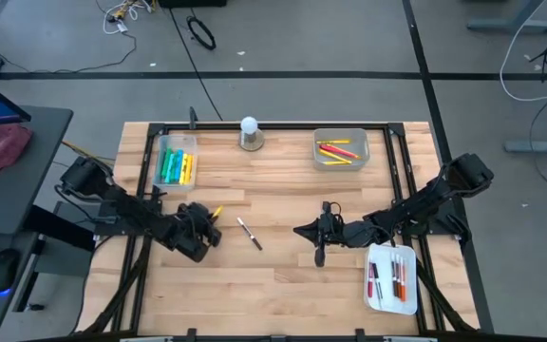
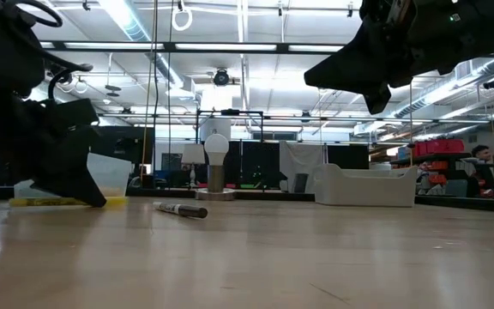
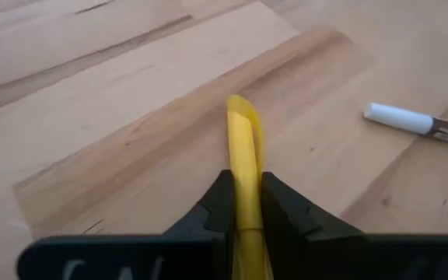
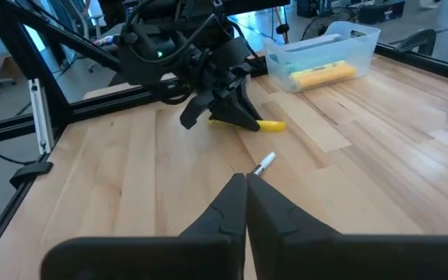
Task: Pick & Place Markers
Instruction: Put the yellow pen into the gray bin
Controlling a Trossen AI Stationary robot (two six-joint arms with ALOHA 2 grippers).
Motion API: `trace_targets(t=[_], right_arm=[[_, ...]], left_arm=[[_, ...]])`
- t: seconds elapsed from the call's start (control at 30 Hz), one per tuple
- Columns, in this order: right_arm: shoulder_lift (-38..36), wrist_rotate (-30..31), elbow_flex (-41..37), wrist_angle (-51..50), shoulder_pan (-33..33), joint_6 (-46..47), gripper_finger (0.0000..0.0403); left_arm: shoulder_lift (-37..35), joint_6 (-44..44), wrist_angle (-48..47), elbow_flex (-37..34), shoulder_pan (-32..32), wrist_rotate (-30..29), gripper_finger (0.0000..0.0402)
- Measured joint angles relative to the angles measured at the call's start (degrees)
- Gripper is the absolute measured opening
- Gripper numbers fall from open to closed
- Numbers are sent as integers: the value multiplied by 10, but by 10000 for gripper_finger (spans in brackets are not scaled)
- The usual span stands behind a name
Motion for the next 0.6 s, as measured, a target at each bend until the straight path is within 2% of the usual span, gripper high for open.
trace_targets(t=[0.13,0.23,0.43,0.6], right_arm=[[0,0,0,0,0,-2,13],[0,-9,0,0,0,-2,13],[9,-47,0,-1,0,-2,19],[68,-47,0,72,0,-3,65]], left_arm=[[-6,55,49,-1,0,3,45],[-14,154,152,0,-2,18,45],[-15,489,499,0,7,10,45],[-15,706,760,0,33,111,45]])
